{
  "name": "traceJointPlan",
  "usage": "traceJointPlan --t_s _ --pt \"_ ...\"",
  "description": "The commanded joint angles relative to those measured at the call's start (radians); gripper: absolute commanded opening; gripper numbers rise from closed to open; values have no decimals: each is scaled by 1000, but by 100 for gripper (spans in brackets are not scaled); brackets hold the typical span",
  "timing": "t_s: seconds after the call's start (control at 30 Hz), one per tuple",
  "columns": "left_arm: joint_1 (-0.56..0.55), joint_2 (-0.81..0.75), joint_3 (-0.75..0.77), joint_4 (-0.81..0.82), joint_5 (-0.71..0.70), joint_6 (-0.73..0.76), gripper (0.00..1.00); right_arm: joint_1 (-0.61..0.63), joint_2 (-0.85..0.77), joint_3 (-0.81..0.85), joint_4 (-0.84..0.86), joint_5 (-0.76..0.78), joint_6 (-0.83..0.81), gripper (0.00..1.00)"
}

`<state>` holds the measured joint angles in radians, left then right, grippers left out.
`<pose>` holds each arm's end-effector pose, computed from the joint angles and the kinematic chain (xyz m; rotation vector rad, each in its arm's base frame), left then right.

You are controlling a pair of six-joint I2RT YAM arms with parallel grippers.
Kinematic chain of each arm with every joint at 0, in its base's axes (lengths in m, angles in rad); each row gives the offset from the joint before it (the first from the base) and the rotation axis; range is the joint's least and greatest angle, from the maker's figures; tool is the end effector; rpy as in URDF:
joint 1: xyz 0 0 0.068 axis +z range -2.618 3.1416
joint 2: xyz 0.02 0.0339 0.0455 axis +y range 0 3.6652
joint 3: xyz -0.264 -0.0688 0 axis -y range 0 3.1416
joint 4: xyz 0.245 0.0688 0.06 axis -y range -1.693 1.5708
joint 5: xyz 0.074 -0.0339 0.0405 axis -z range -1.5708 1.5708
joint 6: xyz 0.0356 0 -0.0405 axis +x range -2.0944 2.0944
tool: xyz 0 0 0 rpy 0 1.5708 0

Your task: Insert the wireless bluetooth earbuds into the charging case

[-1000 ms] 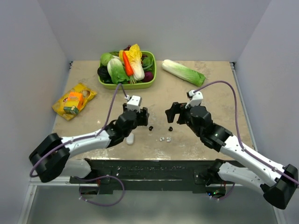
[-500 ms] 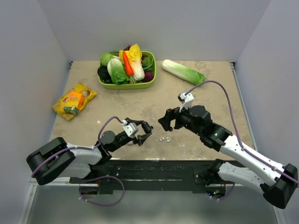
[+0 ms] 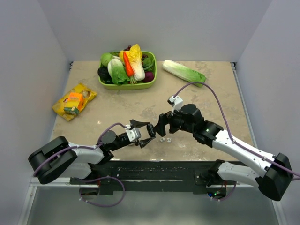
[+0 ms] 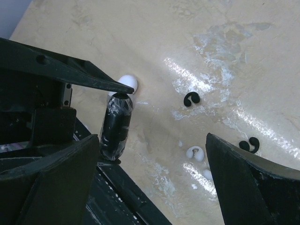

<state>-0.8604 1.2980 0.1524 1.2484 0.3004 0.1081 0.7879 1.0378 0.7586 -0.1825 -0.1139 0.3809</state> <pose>0.1303 -0.1676 0.1804 0.9253 1.2161 -0.8258 0.1635 0.1700 0.2823 -0.5054 2.0762 0.8313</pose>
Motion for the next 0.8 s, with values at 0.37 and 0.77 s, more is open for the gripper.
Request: traceJointPlan --t_s 0.37,0.77 --pt "-31 -20 42 141 6 51 0 25 82 48 60 -20 18 98" --pt "-45 -60 21 115 -26 58 0 24 10 24 9 77 42 98"
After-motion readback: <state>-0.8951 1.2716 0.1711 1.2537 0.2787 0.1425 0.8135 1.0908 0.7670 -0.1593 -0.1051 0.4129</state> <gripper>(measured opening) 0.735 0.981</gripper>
